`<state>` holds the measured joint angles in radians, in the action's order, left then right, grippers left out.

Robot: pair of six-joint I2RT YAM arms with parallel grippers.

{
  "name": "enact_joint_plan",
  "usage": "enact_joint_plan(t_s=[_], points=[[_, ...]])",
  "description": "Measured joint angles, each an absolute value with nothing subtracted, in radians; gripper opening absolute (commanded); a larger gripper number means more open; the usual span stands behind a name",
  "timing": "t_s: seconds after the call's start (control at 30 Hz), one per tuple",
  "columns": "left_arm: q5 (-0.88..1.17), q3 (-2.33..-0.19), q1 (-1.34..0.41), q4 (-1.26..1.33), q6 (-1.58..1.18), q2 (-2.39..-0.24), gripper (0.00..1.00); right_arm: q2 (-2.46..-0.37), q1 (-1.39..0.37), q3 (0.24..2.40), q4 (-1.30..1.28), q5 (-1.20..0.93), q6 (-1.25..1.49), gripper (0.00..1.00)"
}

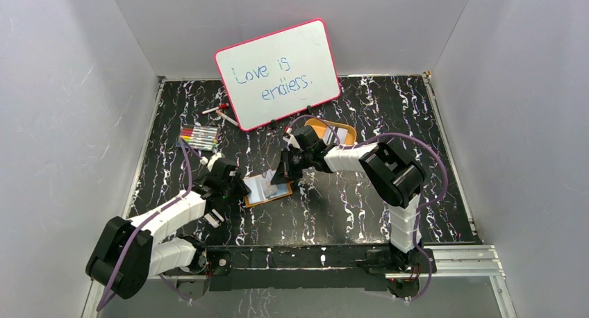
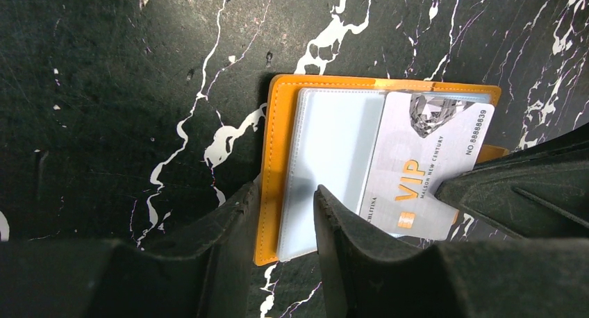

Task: Put the credit cards into the card holder
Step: Insert the credit card into the card holder.

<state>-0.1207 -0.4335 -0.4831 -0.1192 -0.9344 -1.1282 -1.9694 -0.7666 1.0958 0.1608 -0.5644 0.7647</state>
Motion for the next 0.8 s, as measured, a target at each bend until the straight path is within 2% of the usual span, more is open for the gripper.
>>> enact_joint_plan(t_s=[0.8], points=[[-0.12,-0.433,-0.48,-0.119,-0.934,-1.128,0.33,-2.007,-0.783,1.048,0.297,-0.608,0.9,0.0]])
